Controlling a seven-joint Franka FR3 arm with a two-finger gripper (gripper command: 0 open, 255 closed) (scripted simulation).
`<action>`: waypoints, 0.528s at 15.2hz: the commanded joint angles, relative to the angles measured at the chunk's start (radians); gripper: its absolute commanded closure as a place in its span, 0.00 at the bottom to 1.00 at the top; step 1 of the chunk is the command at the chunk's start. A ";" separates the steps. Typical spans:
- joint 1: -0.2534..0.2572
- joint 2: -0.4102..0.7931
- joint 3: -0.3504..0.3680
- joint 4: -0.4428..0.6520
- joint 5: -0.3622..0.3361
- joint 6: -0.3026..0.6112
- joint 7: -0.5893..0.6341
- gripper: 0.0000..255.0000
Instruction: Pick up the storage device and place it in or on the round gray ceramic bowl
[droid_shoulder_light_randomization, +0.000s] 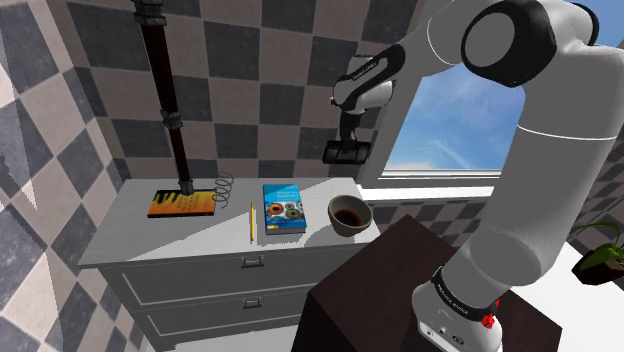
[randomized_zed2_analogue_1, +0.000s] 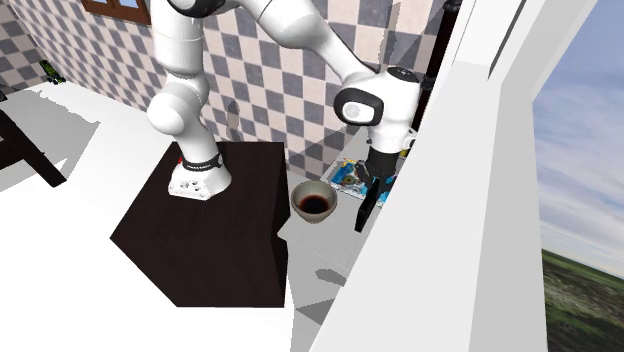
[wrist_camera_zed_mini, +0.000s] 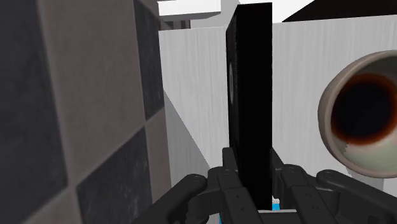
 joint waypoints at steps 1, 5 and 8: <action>0.010 -0.041 -0.003 -0.044 -0.013 0.004 0.014 1.00; 0.048 -0.184 -0.004 -0.220 -0.066 0.039 0.082 1.00; 0.068 -0.293 0.005 -0.342 -0.108 0.052 0.141 1.00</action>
